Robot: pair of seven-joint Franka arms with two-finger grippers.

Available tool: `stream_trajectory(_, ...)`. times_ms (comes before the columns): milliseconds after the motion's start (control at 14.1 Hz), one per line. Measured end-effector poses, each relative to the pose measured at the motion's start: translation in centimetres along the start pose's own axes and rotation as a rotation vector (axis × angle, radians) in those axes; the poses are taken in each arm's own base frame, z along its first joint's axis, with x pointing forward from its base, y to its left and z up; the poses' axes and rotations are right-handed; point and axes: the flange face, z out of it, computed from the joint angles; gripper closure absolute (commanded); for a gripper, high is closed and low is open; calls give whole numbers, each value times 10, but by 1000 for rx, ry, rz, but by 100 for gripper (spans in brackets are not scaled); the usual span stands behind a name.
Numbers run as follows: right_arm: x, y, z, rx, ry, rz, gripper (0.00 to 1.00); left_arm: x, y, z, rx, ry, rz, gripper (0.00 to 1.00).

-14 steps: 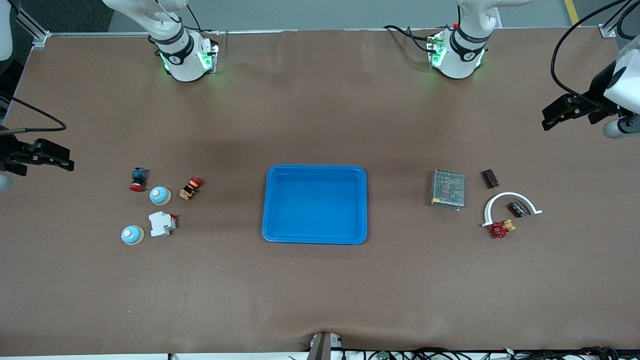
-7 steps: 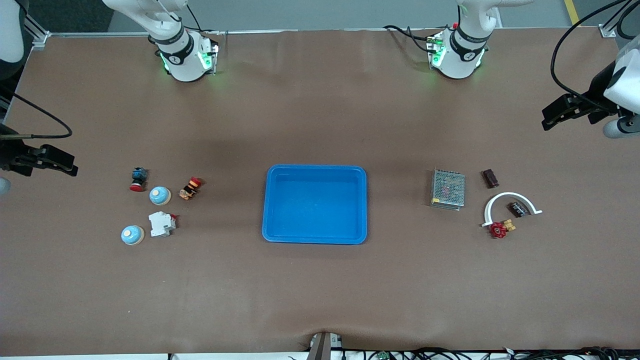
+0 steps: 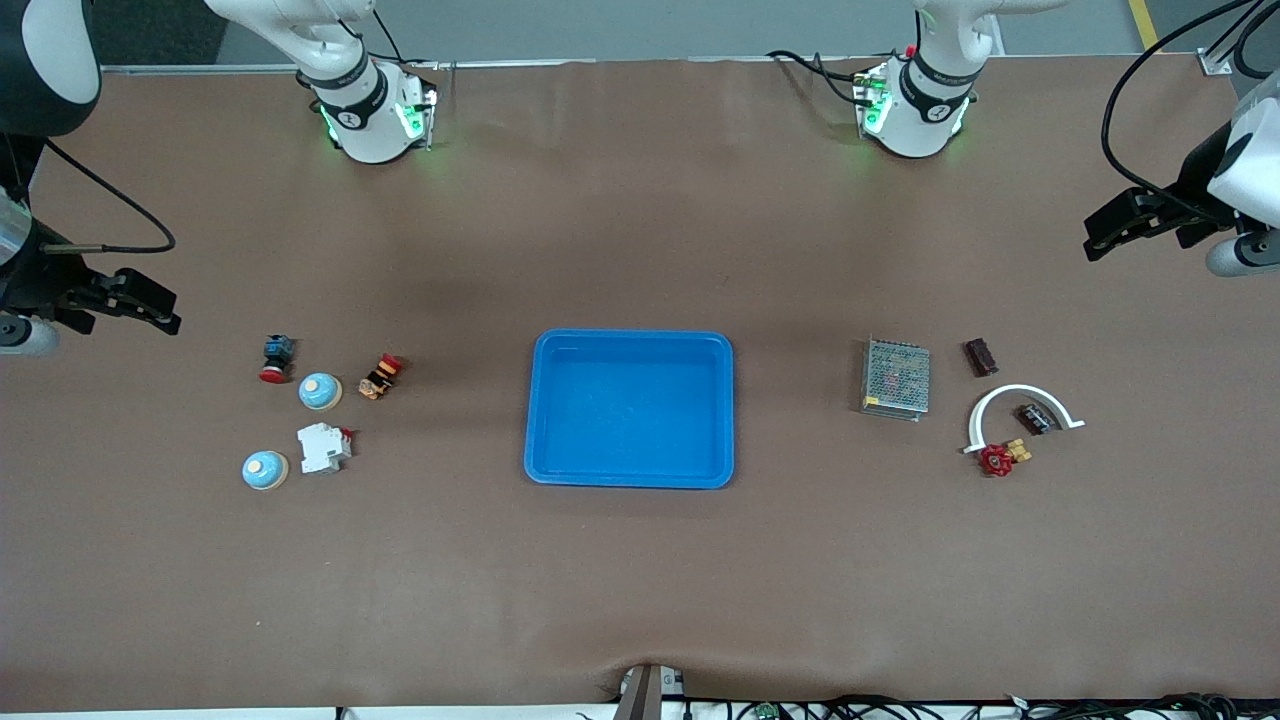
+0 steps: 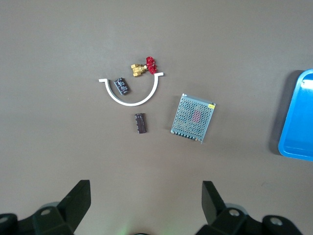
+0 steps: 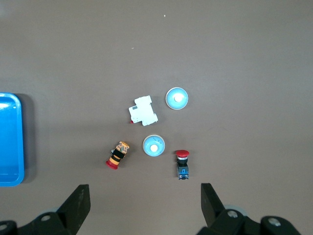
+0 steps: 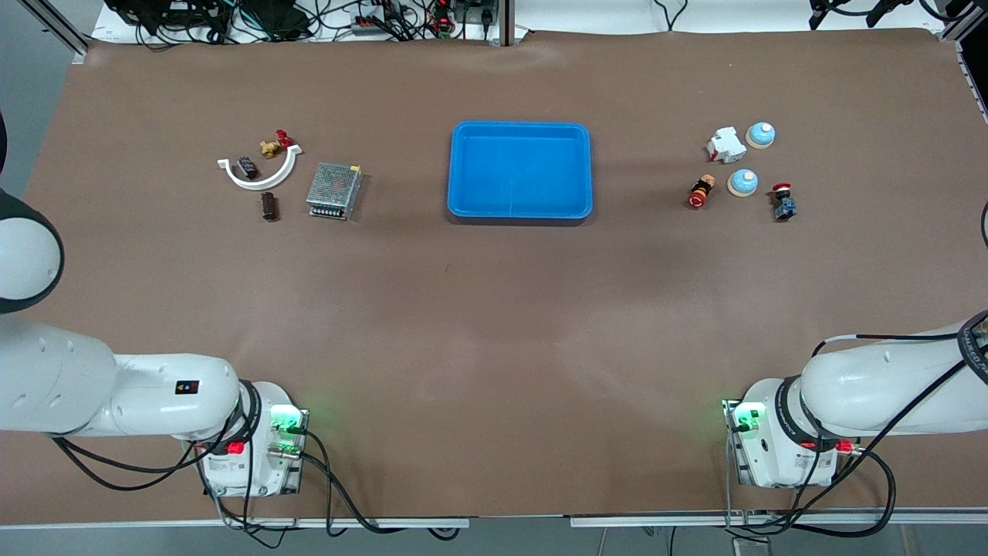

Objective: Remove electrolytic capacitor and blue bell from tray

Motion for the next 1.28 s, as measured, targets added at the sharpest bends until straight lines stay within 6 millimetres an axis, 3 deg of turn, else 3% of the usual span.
stream_trajectory(640,3,2,-5,-1,42,4,0,0,0,0,0,-1,-1,0)
stream_trajectory(995,4,2,-27,-1,92,7,0,-1,-1,1,2,-10,-1,0)
stream_trajectory(1279,4,7,-30,20,98,26,0,-5,-2,-2,4,-19,-2,0)
